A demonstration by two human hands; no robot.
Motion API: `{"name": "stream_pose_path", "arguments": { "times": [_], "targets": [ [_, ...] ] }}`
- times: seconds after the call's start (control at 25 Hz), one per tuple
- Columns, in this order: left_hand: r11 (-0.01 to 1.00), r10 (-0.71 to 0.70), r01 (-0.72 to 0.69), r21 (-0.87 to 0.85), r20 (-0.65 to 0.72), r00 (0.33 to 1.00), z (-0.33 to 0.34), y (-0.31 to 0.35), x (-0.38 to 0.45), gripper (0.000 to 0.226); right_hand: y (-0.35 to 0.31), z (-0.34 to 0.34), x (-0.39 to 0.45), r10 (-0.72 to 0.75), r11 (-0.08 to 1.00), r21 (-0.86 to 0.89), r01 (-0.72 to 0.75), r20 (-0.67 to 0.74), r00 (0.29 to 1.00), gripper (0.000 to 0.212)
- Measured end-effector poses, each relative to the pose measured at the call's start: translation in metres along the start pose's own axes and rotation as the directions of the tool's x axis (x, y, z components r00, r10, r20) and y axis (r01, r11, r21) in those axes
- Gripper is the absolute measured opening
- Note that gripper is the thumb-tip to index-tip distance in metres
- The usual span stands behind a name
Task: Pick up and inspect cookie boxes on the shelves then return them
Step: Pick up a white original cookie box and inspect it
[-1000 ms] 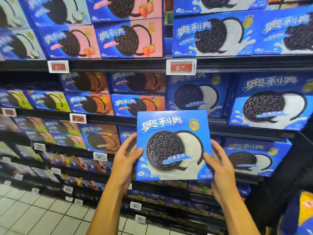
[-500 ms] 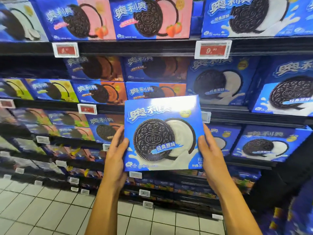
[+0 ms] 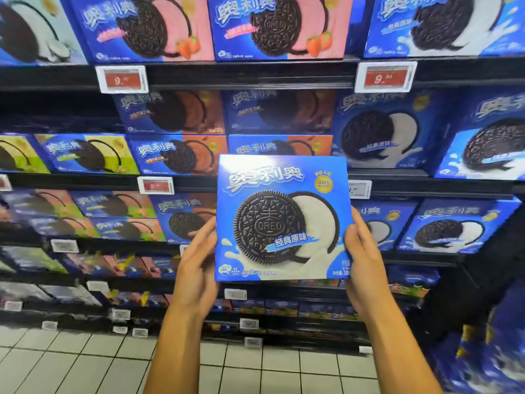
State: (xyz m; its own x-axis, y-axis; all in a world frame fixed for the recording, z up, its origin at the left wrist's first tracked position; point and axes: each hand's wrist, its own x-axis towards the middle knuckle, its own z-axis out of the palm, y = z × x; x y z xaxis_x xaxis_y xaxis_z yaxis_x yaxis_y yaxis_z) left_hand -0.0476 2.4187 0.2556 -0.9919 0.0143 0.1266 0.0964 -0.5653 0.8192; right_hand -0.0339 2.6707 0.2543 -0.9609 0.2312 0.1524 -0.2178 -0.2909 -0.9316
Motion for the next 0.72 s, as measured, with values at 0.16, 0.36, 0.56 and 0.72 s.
{"name": "stream_pose_path", "arguments": {
  "times": [0.16,0.36,0.56,0.72],
  "targets": [
    [0.998,-0.034,0.030,0.051,0.081,0.996,-0.016,0.008,0.003,0.046,0.006,0.017,-0.009,-0.068,0.997,-0.035,0.067,-0.037,0.997,0.047],
    [0.974,-0.069,0.066,0.216,0.006,0.998,-0.033,0.005,0.001,0.056,0.006,0.031,-0.024,-0.124,0.990,-0.068,0.124,0.008,0.992,0.059],
    [0.968,-0.042,0.051,0.245,-0.040,0.998,-0.045,0.003,-0.008,0.066,0.012,0.041,-0.037,-0.174,0.976,-0.129,0.176,0.028,0.984,0.058],
    [0.968,-0.015,0.030,0.250,-0.062,0.998,-0.051,0.007,-0.010,0.062,0.018,0.044,-0.042,-0.156,0.965,-0.210,0.156,0.019,0.988,0.050]
  ]
}}
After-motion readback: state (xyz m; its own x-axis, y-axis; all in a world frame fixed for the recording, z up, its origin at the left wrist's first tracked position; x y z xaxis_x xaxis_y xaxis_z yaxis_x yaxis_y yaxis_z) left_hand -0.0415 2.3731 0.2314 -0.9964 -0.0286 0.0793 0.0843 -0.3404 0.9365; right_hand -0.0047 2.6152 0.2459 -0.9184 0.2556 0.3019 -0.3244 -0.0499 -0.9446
